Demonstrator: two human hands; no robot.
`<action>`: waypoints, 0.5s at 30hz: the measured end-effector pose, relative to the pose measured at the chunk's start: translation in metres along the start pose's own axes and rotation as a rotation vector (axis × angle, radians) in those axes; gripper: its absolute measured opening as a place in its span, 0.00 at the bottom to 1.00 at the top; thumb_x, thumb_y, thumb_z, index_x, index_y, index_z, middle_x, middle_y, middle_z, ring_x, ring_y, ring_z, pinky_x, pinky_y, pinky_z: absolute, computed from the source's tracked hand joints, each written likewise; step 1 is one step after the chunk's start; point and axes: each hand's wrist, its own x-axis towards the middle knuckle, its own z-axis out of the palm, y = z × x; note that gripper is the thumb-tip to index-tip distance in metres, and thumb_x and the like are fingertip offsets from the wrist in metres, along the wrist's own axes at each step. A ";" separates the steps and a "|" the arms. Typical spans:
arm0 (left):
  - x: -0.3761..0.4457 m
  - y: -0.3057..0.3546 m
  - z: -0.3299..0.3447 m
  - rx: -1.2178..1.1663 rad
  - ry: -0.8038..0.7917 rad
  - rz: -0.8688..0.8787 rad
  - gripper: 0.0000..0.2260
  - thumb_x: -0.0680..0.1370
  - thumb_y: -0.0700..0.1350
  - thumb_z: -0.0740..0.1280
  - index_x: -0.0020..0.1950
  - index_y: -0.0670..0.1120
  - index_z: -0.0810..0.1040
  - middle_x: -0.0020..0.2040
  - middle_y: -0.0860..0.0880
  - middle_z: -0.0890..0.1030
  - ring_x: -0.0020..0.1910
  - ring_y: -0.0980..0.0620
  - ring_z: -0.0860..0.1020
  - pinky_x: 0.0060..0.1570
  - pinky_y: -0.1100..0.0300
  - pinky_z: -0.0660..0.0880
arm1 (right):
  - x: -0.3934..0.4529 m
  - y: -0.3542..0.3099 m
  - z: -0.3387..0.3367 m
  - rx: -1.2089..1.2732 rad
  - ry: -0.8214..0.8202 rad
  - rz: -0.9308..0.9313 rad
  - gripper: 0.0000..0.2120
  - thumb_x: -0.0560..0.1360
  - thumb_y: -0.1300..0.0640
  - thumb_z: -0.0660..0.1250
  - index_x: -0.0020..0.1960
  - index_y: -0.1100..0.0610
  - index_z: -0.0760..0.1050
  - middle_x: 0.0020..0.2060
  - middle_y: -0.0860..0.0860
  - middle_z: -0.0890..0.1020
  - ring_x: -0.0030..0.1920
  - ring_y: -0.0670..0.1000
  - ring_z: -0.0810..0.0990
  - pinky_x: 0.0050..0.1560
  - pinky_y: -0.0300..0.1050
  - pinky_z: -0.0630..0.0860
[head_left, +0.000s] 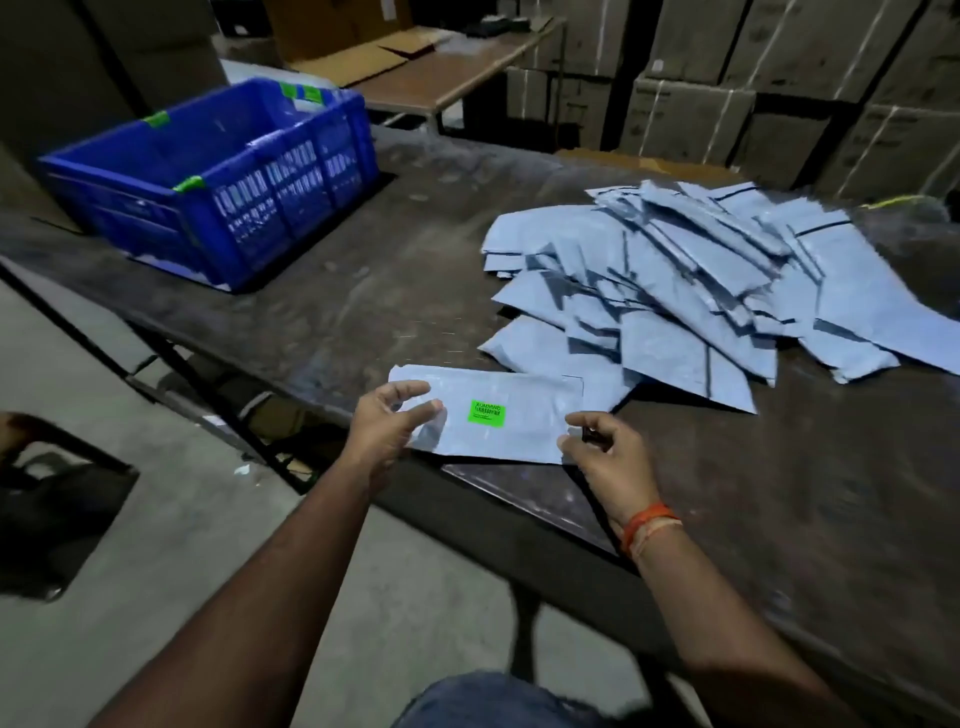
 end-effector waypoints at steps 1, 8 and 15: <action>0.006 0.000 -0.013 0.028 0.014 0.010 0.11 0.72 0.35 0.77 0.51 0.45 0.83 0.52 0.46 0.84 0.52 0.52 0.80 0.51 0.60 0.77 | 0.003 -0.003 0.017 -0.001 -0.008 0.008 0.10 0.70 0.63 0.75 0.49 0.52 0.83 0.37 0.50 0.79 0.34 0.46 0.77 0.44 0.49 0.79; 0.045 0.007 -0.085 0.092 0.025 0.060 0.15 0.72 0.31 0.75 0.57 0.40 0.82 0.56 0.45 0.82 0.57 0.53 0.79 0.57 0.62 0.76 | 0.031 -0.013 0.116 0.023 -0.054 0.081 0.16 0.55 0.45 0.74 0.42 0.48 0.84 0.33 0.53 0.83 0.34 0.53 0.78 0.44 0.54 0.78; 0.119 0.030 -0.158 0.146 0.035 0.081 0.14 0.72 0.32 0.75 0.55 0.43 0.83 0.53 0.51 0.84 0.54 0.59 0.79 0.51 0.71 0.74 | 0.055 -0.052 0.194 -0.012 -0.151 -0.026 0.11 0.68 0.53 0.78 0.50 0.51 0.85 0.46 0.44 0.86 0.48 0.49 0.83 0.56 0.47 0.79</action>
